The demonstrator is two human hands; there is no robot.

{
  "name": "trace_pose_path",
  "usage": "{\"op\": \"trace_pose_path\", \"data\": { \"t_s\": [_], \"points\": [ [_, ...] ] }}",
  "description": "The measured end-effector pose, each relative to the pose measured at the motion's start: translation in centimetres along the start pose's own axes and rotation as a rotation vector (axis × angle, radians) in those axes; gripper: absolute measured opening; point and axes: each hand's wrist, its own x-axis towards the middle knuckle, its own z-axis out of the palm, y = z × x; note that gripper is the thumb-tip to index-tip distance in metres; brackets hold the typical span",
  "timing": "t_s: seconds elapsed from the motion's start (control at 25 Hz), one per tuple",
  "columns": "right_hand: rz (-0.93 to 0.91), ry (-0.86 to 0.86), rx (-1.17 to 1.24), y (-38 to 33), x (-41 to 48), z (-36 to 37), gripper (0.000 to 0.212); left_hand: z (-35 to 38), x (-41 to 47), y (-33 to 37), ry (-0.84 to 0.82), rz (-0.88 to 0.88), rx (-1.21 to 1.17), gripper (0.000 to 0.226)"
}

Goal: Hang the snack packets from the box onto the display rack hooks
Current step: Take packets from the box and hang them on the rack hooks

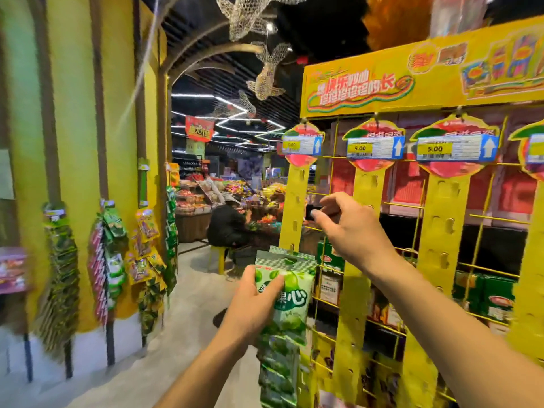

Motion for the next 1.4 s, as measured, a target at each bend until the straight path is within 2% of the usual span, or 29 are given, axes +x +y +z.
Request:
{"op": "trace_pose_path", "data": {
  "t_s": [0.24,0.4,0.48,0.56,0.64,0.8,1.4],
  "points": [
    [0.154,0.081,-0.076,-1.7,5.2,3.4,0.037,-4.1,6.0,0.0,-0.1,0.032,-0.02,0.019],
    [0.256,0.114,-0.063,-2.0,6.8,4.8,0.05,-4.2,8.2,0.2,-0.154,0.044,-0.039,0.022],
    [0.262,0.12,-0.093,-1.7,7.7,5.1,0.042,-4.1,8.8,0.5,-0.192,0.035,-0.071,0.023],
    [0.262,0.135,-0.123,-1.8,8.5,4.9,0.019,-3.8,9.5,1.0,-0.226,0.041,-0.064,0.025],
    [0.283,0.136,-0.095,-1.8,8.9,4.5,0.008,-3.4,10.1,1.7,-0.249,0.044,-0.054,0.026],
    [0.317,0.114,-0.015,-1.6,9.2,4.2,0.01,-2.1,11.0,2.8,-0.257,0.036,0.002,0.033],
    [0.292,0.096,-0.024,-0.7,9.6,4.4,0.008,0.1,14.1,2.9,-0.265,-0.009,0.052,0.041]
  ]
}}
